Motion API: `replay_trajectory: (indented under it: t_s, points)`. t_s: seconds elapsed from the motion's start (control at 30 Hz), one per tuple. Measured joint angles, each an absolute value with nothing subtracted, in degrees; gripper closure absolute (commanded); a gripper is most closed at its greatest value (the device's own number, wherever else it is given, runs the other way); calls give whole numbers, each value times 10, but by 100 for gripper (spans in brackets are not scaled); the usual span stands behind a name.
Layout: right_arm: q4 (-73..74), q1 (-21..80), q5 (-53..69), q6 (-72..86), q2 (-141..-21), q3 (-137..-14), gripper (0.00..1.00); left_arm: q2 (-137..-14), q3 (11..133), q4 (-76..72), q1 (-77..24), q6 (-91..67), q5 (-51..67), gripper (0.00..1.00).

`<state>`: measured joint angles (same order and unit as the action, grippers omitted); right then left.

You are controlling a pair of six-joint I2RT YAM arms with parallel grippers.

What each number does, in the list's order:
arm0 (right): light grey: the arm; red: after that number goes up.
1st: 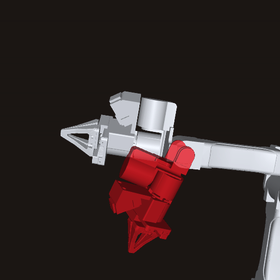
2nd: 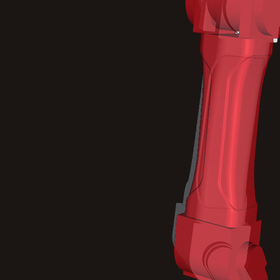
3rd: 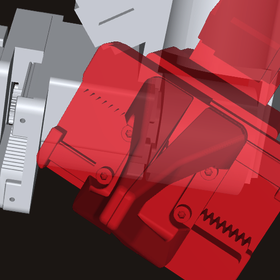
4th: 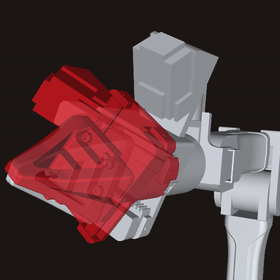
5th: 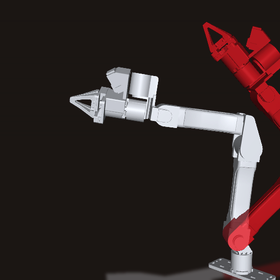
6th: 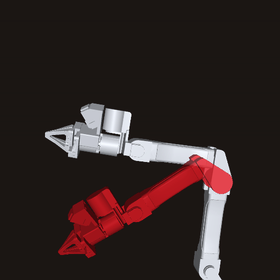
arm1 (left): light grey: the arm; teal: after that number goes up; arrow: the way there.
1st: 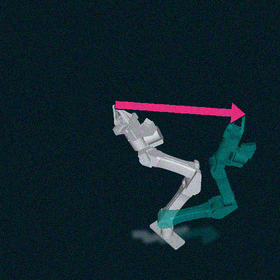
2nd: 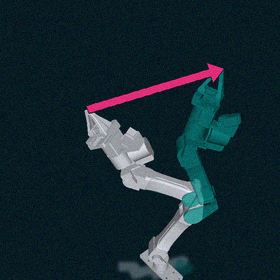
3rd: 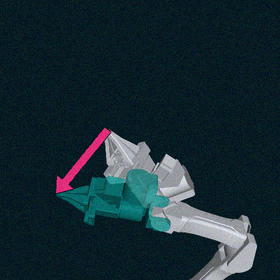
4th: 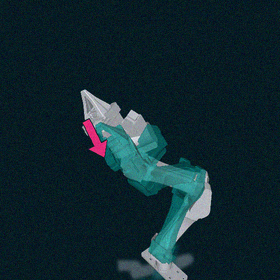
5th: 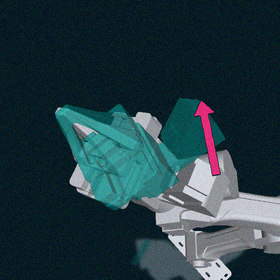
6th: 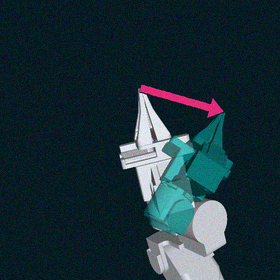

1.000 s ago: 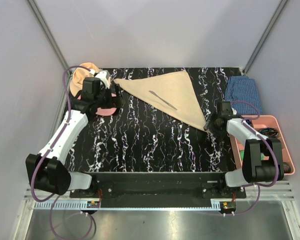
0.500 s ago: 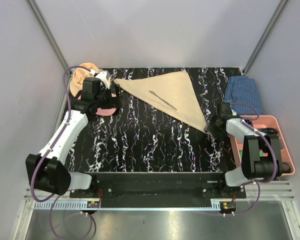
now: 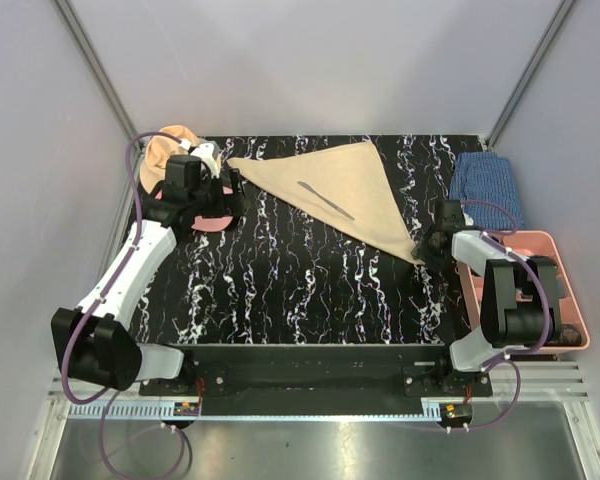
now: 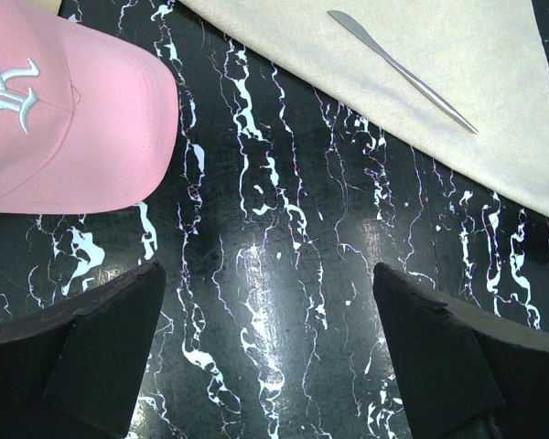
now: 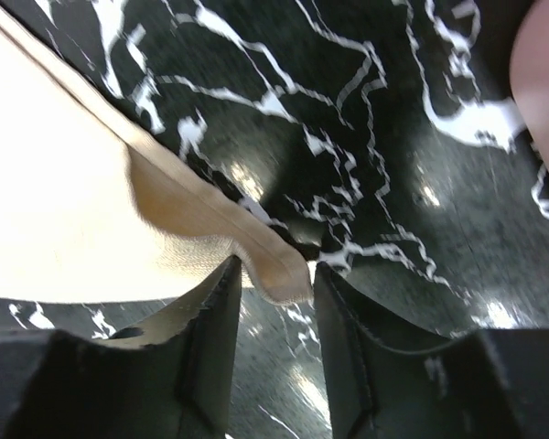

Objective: Fold the napkin, place the utensils inside, and roll it up
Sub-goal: Fold the napkin

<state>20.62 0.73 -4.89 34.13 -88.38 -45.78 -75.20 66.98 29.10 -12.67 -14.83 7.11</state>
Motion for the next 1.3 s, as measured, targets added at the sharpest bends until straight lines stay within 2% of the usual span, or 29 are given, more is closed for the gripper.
replay_trajectory:
  t_s: [0.43,0.77,1.0,1.3]
  points:
    - [189,6,-37,333,-908,-475,81,-751,670,291,-127,-148,71,1]
    - [204,6,-27,333,-858,-441,83,-750,670,291,-127,-149,76,1]
    - [230,6,-23,329,-783,-422,95,-750,670,291,-127,-150,87,1]
    - [277,6,-32,314,-707,-421,100,-741,670,291,-127,-155,111,1]
